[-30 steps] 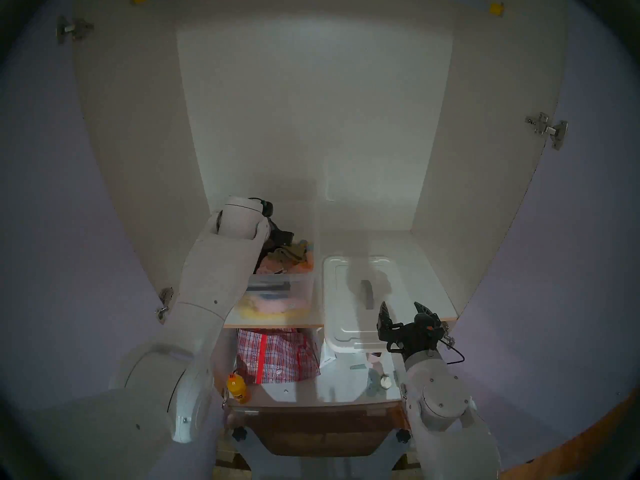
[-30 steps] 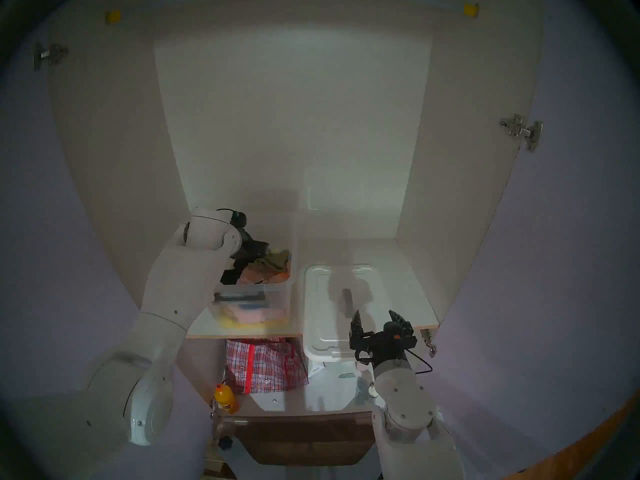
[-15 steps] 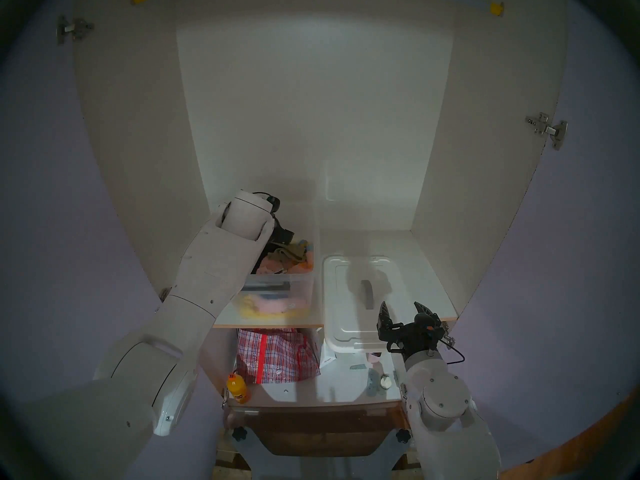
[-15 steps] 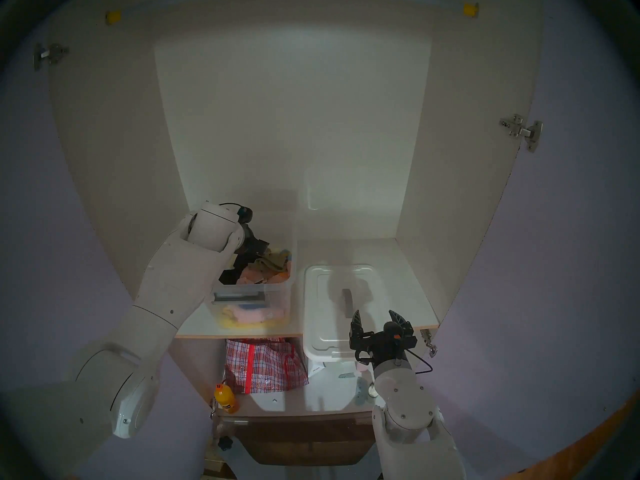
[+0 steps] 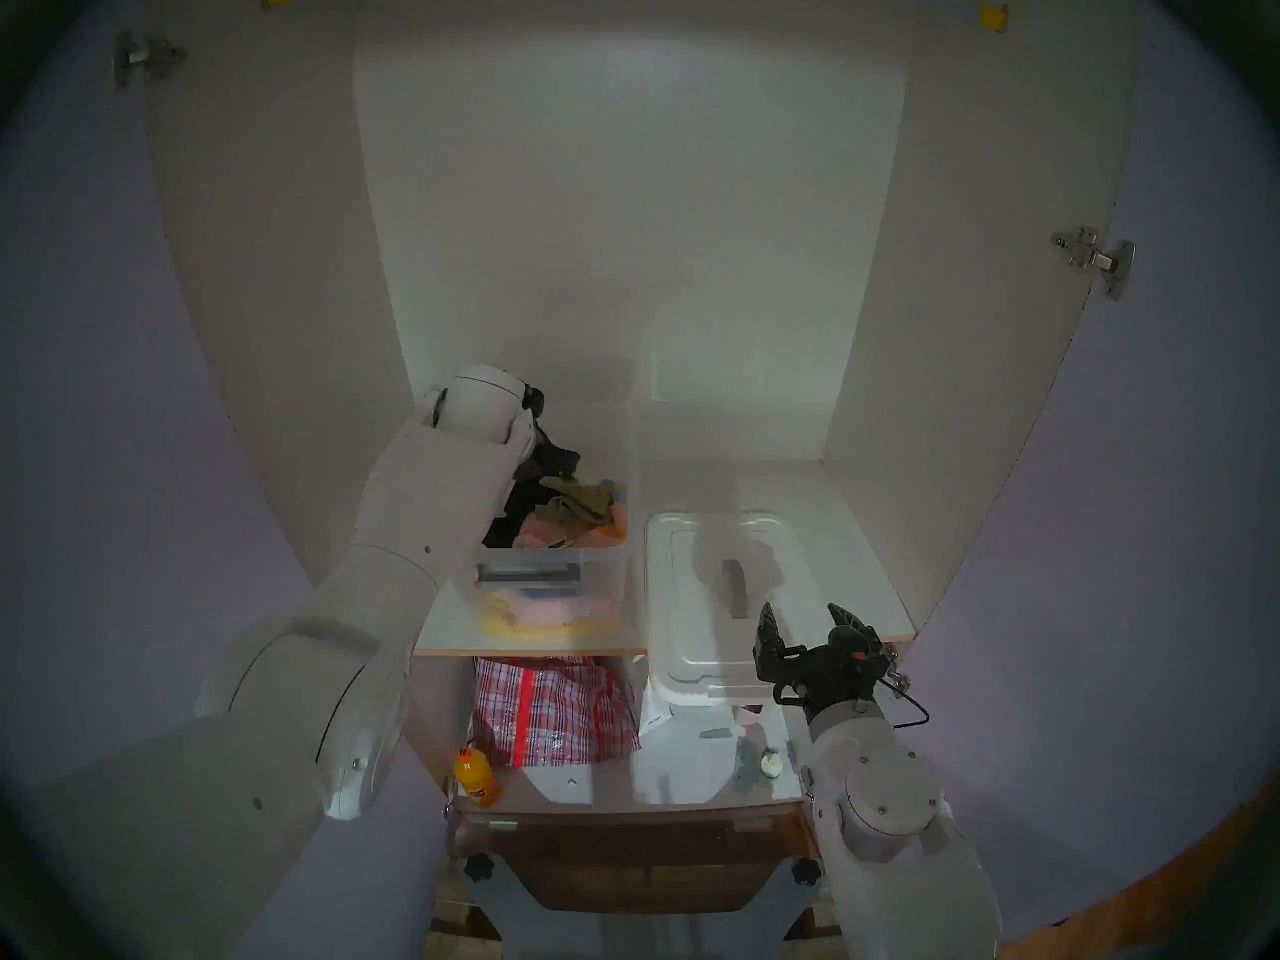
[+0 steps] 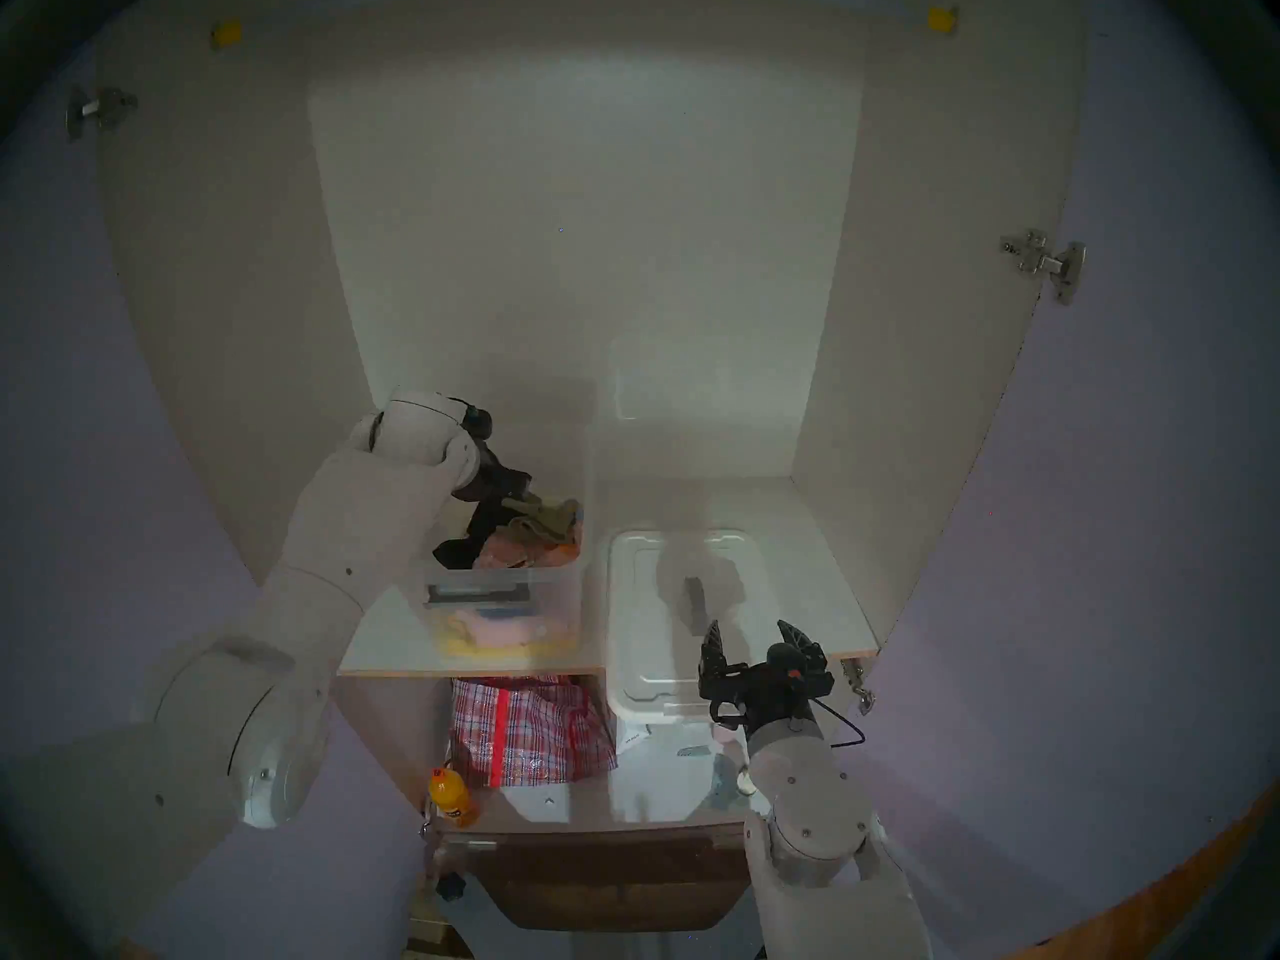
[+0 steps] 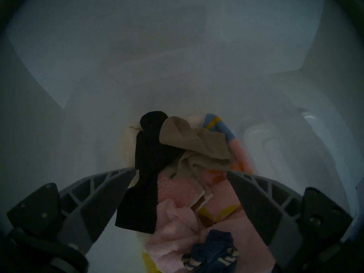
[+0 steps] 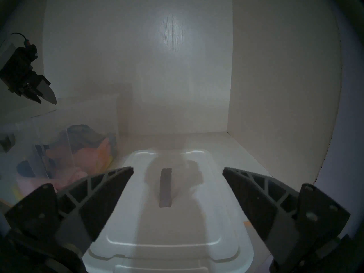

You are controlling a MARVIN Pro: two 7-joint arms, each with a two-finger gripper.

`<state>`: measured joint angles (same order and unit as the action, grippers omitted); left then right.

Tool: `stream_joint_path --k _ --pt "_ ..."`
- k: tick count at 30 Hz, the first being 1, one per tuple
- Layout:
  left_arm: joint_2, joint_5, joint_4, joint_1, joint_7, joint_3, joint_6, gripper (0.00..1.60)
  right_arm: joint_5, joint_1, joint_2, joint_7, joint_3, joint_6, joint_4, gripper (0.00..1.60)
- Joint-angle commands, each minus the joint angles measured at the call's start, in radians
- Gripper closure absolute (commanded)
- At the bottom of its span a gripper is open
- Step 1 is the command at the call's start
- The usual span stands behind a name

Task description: Take socks out of the storage bin, place them on top of the cabinet, and put the lid back on the bin

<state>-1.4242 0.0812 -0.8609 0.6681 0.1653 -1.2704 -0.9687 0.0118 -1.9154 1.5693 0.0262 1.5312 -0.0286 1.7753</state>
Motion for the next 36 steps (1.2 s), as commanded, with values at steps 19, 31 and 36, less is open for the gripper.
stream_joint_path --k 19,31,36 --pt "0.024 -0.108 0.419 -0.275 0.469 0.421 0.009 0.0 0.0 0.009 -0.001 -0.001 -0.001 -0.005 0.025 0.0" --pt "0.196 -0.378 0.118 -0.215 0.812 0.568 0.009 0.0 0.001 0.008 -0.002 -0.001 -0.001 -0.004 0.027 0.0" --pt "0.28 -0.372 -0.04 -0.187 0.85 0.63 0.084 0.0 0.001 0.008 -0.002 -0.001 -0.002 -0.004 0.027 0.0"
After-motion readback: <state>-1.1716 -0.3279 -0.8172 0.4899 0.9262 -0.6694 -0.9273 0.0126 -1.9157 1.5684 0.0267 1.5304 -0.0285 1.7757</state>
